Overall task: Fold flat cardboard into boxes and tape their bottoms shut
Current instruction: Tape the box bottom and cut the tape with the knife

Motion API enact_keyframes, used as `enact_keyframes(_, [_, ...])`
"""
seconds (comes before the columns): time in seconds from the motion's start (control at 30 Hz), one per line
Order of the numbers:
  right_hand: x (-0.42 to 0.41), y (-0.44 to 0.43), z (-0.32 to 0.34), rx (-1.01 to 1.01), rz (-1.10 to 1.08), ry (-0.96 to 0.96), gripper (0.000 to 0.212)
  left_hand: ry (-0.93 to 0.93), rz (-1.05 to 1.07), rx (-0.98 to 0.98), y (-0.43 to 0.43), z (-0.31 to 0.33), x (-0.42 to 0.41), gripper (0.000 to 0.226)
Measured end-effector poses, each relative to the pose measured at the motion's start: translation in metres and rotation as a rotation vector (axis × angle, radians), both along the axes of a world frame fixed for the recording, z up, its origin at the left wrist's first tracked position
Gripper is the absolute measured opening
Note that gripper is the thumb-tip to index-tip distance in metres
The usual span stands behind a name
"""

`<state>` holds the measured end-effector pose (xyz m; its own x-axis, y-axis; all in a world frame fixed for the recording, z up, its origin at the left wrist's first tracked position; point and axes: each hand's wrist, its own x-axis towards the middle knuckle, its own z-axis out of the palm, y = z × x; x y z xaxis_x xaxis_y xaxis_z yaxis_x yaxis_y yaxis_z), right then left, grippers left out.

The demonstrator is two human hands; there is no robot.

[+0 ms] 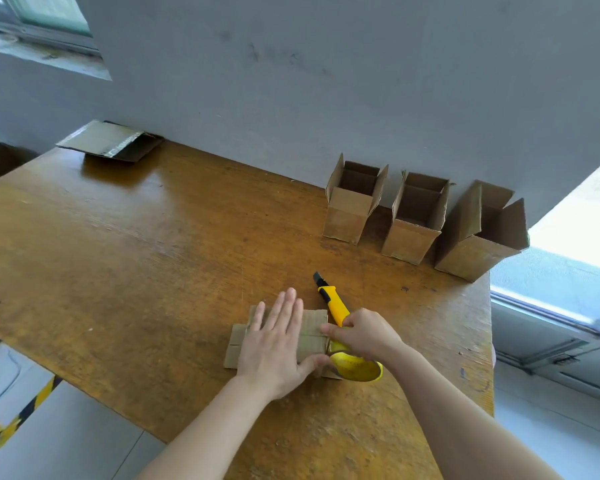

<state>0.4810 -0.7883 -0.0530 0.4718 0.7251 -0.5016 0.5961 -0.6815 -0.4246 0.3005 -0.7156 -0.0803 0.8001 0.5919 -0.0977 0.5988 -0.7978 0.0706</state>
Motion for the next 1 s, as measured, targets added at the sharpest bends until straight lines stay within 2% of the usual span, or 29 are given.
enact_keyframes(0.1, [-0.005, -0.005, -0.003, 0.028, -0.002, -0.015, 0.063, -0.006, 0.133, -0.008, 0.018, -0.002, -0.015, 0.106])
enact_keyframes(0.2, [-0.013, -0.006, -0.001, 0.034, -0.022, -0.047, 0.064, 0.018, 0.127, 0.007, 0.035, 0.001, -0.023, 0.096])
enact_keyframes(0.3, [-0.028, 0.003, 0.001, 0.063, -0.029, -0.106, 0.057, 0.085, 0.14, 0.126, 0.054, 0.011, -0.024, 0.089])
enact_keyframes(0.37, [-0.041, 0.012, -0.001, 0.1, -0.049, -0.038, 0.053, 0.1, 0.221, 0.218, 0.069, 0.021, -0.025, 0.086])
enact_keyframes(0.43, [-0.053, 0.024, -0.002, 0.151, -0.091, 0.129, 0.049, 0.057, 0.239, 0.25, 0.073, 0.029, -0.023, 0.076])
enact_keyframes(0.53, [-0.064, 0.038, 0.0, 0.195, -0.109, 0.299, 0.033, -0.053, 0.18, 0.084, 0.061, 0.019, -0.019, 0.06])
enact_keyframes(0.6, [-0.068, 0.041, 0.001, 0.21, -0.122, 0.418, 0.024, -0.086, 0.209, -0.028, 0.063, 0.01, -0.022, 0.058])
enact_keyframes(0.7, [-0.071, 0.039, -0.001, 0.238, -0.134, 0.565, 0.012, -0.07, 0.2, -0.093, 0.084, 0.009, -0.028, 0.056])
enact_keyframes(0.87, [-0.078, 0.039, -0.009, 0.298, -0.133, 0.517, 0.022, -0.006, 0.151, -0.142, 0.11, 0.014, -0.031, 0.058])
enact_keyframes(1.0, [-0.078, 0.045, -0.015, 0.198, -0.209, 0.448, 0.033, -0.009, 0.141, -0.147, 0.111, 0.013, -0.032, 0.06])
